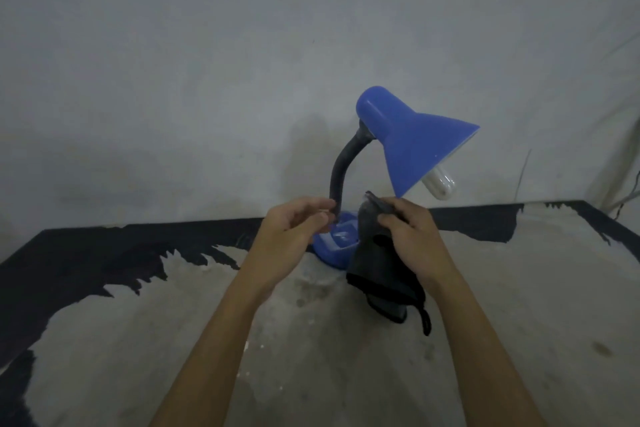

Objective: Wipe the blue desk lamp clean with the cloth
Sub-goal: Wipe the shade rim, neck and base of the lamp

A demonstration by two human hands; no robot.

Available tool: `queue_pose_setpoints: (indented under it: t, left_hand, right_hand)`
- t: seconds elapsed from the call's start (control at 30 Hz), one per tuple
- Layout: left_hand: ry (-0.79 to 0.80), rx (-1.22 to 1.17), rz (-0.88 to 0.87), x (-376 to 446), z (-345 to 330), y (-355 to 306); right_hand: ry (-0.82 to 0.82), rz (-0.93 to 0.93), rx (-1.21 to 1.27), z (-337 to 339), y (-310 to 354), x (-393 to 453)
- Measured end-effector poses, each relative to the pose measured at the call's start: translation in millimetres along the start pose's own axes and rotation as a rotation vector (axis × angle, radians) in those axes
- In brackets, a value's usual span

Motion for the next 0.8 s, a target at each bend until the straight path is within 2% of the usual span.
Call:
queue_pose_setpoints:
  t: [0.17,0.33,0.57,0.67,0.8]
  left_hand:
    - [-0.095,0.21,-0.003,9.6,-4.0,48.2]
    - [-0.13,0.393,-0.048,13.0,-18.3,74.4]
    - [-0.093,0.476,-0.081,14.1,-39.5,90.2]
    - [-0.066,0.446,-0.087,13.3,-46.8,96.8]
    - [-0.041,0.347,-0.024,25.5,-56.1,117.8]
  right_hand:
    - [-0.135,0.062,-0.223,16.4,-16.7,7.6]
    - [-0.11,0.08,-0.4,9.4,-32.4,13.0]
    - [-0.118,-0.064,-0.233,-3.7,-58.2,17.6]
    - [-0.131,-0.11,-0.155,-5.9,-63.0,19.7]
    - [-0.043,-0.16,-0.073,-10.8,-65.5,22.0]
Point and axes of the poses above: each hand's wrist, its own x-axis towards the middle knuckle, its own z-axis out of the back of the hand, y = z × x, the point moved 6 cm from there along x, towards the middle knuckle, and after that the axes turned 6 degrees about -y, right-handed, at the moved point
